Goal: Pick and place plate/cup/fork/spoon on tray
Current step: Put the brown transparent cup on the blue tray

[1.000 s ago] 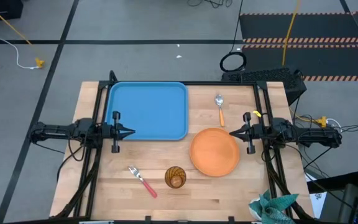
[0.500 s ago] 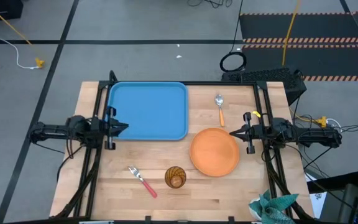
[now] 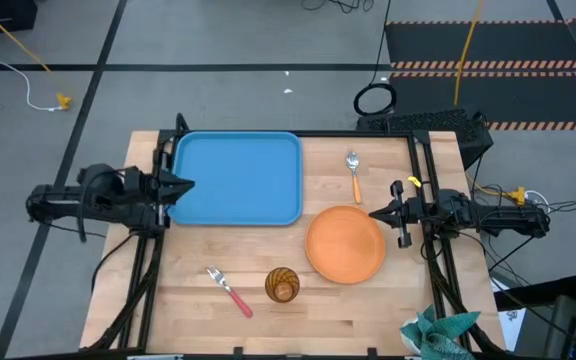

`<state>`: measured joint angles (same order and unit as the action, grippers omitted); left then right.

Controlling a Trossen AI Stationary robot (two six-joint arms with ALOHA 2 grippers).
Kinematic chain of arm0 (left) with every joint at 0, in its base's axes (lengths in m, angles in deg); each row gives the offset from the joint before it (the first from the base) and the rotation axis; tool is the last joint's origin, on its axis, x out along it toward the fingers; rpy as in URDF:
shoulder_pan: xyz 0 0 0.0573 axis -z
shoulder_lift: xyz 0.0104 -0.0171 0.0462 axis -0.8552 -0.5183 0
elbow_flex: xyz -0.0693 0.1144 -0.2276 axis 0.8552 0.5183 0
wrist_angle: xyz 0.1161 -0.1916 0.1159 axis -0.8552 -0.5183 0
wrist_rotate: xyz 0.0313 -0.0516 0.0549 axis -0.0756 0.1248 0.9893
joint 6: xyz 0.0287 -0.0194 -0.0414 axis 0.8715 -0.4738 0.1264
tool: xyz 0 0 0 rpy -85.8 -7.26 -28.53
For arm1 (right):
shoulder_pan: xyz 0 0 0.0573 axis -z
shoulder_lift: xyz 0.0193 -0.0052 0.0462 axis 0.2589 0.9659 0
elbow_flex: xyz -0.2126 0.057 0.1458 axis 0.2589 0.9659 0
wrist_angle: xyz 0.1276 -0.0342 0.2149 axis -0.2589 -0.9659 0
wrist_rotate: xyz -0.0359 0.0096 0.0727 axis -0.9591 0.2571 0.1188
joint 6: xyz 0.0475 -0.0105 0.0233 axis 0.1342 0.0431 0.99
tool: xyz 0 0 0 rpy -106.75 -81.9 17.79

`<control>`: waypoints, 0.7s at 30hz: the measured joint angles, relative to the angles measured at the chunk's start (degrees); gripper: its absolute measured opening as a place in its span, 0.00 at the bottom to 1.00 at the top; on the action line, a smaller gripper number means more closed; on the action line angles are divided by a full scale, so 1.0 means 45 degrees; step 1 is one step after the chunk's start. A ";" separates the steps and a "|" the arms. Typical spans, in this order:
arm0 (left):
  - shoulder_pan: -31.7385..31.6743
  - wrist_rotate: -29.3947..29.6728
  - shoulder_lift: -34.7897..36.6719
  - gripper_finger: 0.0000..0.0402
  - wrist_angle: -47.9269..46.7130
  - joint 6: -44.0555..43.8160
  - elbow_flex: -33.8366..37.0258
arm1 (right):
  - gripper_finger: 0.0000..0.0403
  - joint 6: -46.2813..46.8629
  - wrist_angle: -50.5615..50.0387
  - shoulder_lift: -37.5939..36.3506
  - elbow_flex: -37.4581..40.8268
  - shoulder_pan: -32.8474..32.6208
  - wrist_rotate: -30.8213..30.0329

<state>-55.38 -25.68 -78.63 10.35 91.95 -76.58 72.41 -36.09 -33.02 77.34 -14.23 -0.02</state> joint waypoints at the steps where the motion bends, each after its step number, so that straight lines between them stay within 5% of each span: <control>1: 0.0000 0.0040 -0.0402 0.06 -0.0332 0.0134 -0.0532 | 0.00 0.0067 0.0003 -0.0003 -0.0002 0.0000 0.0000; 15: 0.0000 0.0475 -0.5290 0.06 -0.2597 0.1767 -0.6522 | 0.00 0.0339 0.0018 -0.0001 0.0003 0.0000 0.0000; 21: 0.0000 0.0228 -0.7493 0.06 -0.5590 0.1450 -0.9022 | 0.00 0.1634 0.0027 0.0000 -0.0002 0.0000 0.0042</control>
<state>-55.38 -24.66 -112.35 -14.81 98.48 -117.18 79.76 -35.97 -33.02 77.33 -14.23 0.17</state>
